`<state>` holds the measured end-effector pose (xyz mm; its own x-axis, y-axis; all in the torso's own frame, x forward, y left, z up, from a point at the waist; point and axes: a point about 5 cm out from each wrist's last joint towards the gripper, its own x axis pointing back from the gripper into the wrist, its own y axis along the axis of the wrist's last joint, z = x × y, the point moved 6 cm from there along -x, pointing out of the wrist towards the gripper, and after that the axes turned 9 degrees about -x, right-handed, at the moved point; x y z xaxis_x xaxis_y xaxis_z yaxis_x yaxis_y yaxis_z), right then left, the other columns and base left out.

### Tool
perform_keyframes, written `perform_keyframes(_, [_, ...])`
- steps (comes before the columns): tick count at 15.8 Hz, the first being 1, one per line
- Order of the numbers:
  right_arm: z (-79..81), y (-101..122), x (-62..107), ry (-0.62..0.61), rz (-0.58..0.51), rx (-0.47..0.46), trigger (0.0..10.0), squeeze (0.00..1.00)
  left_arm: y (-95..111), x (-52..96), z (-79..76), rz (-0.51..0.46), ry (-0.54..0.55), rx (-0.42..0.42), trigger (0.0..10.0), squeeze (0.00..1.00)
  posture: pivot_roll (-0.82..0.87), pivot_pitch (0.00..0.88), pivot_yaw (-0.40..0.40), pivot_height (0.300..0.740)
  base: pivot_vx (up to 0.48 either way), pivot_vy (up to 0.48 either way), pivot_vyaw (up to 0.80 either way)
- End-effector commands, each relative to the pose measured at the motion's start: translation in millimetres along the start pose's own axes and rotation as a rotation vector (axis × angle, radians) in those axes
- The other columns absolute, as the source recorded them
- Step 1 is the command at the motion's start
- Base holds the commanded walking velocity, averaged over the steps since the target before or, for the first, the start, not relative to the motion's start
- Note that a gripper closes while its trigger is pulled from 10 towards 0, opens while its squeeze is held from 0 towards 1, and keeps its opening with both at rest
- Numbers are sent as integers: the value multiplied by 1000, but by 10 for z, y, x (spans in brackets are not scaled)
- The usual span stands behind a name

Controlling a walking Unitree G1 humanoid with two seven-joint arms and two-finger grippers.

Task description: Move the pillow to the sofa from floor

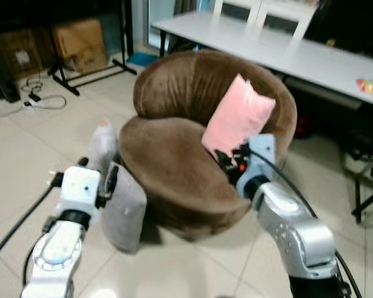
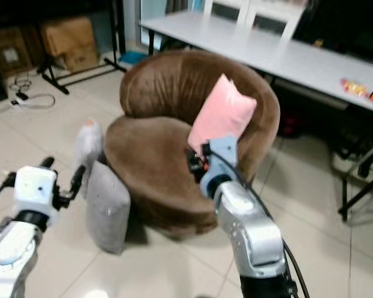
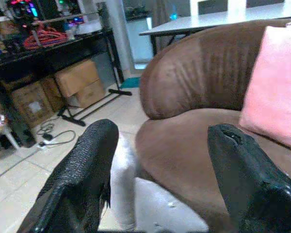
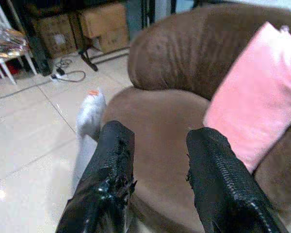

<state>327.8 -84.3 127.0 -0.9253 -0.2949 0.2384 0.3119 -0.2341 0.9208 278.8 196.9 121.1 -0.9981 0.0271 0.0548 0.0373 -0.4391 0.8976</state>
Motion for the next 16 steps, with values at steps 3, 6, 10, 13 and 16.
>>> perform_keyframes(3, [-131,33,15,-42,-9,-4,10000,0,61,-20,-81,-17,-24,14,10000,0,-49,0,-72,740,0,470,0])
perform_keyframes(6, [-50,171,21,50,-127,-101,10000,0,69,-19,-73,-21,-18,13,10000,0,-47,0,-74,740,0,288,0])
perform_keyframes(10, [-546,164,39,-238,-103,-86,10000,0,77,-26,-28,-19,3,9,10000,0,-54,0,-68,740,0,0,0])
perform_keyframes(13, [-374,159,40,-83,-139,-28,10000,0,94,-22,23,-30,26,18,10000,0,-50,0,-77,740,0,0,0])
perform_keyframes(16, [-148,74,-15,11,-94,-37,10000,0,74,32,-2,-17,20,14,10000,0,-19,0,-80,740,256,0,746])
